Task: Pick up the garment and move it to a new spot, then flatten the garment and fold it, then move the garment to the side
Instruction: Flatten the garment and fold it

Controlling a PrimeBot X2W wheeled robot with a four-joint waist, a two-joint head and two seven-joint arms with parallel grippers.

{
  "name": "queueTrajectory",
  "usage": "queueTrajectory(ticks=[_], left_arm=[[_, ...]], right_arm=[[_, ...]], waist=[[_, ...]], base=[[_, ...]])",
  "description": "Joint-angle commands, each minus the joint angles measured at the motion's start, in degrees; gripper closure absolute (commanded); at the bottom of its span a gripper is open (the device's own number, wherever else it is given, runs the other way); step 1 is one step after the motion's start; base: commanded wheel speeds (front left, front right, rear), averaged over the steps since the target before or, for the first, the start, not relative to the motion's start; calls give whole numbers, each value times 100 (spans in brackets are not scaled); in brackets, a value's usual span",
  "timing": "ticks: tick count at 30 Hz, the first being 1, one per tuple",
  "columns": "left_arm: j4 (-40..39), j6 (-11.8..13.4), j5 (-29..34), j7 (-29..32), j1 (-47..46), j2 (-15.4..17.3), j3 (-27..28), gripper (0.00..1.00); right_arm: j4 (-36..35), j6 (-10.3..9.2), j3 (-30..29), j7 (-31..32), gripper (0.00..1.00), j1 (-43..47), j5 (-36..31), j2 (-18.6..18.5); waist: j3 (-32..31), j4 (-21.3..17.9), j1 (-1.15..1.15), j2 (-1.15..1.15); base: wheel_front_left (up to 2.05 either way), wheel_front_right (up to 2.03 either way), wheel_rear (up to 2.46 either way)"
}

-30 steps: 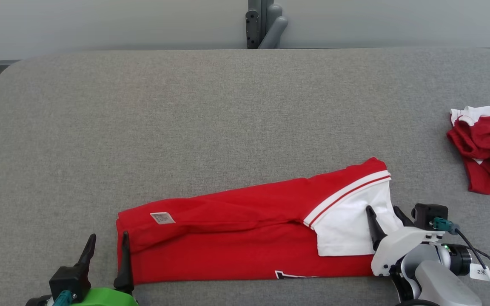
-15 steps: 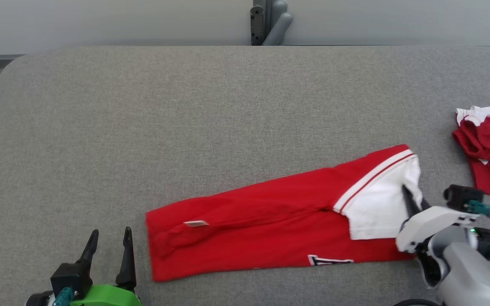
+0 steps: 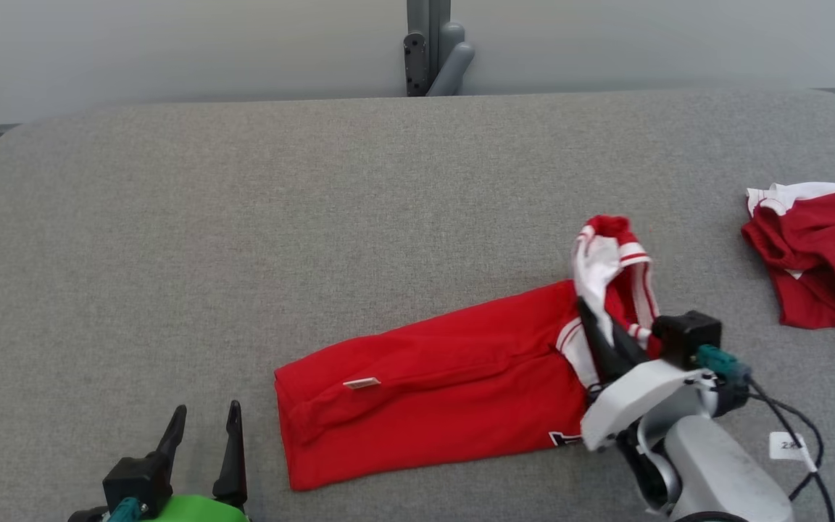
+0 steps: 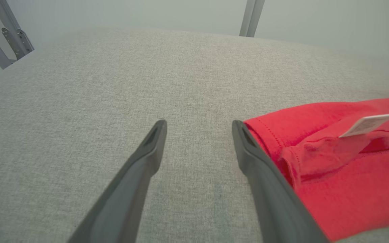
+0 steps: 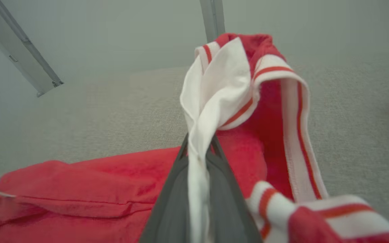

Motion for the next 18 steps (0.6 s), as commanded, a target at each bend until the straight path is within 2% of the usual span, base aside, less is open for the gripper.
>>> queueTrajectory(ticks=[1, 6, 8, 14, 18], left_arm=[[55, -6, -63, 7, -2, 12, -70, 0], [109, -15, -124, 6, -167, 14, -345, 0], [109, -24, -145, 7, -185, 14, -547, 0], [190, -37, -243, 7, -197, 14, -817, 0], [212, -36, -299, 7, -120, 15, -877, 0]], right_arm=[[-194, -2, 542, -13, 100, 95, 128, 59], [-451, -2, 1593, 43, 100, -111, 483, 147], [-437, -1, 2148, 153, 100, -259, 661, 213], [-243, -1, 3009, 307, 100, -578, 978, 296], [-4, -1, 3374, 260, 100, -786, 1144, 352]], waist=[[-63, -23, 0, 0], [-52, 165, 0, 0], [-10, 377, 0, 0], [80, 944, 0, 0], [104, 1277, 0, 0]], base=[[0, 0, 0], [0, 0, 0], [0, 0, 0], [0, 0, 0], [0, 0, 0]])
